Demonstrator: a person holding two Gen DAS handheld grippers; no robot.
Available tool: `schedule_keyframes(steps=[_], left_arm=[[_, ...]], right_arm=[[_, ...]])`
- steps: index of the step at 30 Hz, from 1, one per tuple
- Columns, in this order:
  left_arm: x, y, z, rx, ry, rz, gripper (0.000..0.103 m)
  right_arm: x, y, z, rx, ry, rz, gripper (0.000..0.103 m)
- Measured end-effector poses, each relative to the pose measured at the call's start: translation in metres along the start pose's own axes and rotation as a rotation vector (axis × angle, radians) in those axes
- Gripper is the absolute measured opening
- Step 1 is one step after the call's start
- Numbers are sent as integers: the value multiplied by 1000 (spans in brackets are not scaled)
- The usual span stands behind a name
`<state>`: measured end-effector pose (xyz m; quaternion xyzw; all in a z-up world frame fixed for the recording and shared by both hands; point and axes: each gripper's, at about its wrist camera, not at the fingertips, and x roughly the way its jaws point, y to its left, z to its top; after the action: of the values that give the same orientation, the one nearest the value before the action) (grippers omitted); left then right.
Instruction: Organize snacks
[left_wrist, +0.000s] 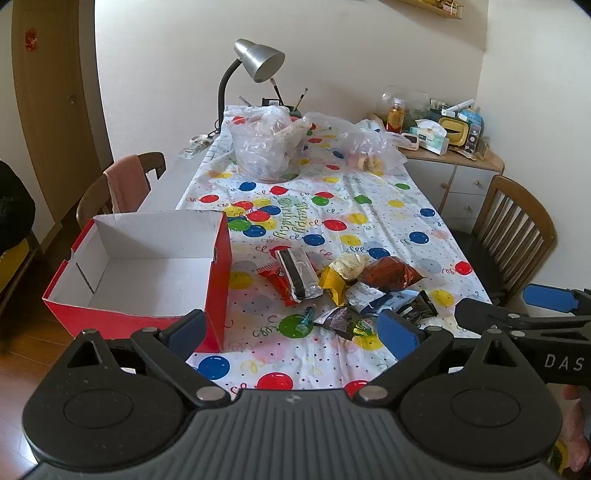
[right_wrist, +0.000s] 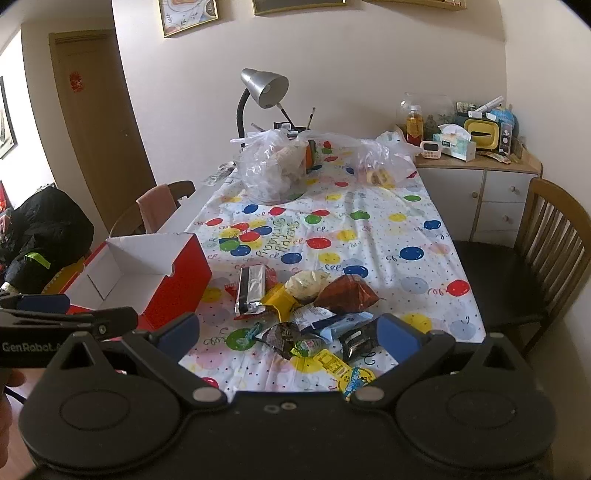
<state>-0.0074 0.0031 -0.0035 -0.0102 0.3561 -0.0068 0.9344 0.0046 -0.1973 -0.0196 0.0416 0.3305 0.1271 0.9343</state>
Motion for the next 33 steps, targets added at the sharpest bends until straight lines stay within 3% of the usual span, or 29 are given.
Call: schedule_keyframes(steps=[33], left_arm=[[0, -3, 1, -7, 16, -6, 99]], right_arm=[[0, -2, 1, -2, 0, 9, 103]])
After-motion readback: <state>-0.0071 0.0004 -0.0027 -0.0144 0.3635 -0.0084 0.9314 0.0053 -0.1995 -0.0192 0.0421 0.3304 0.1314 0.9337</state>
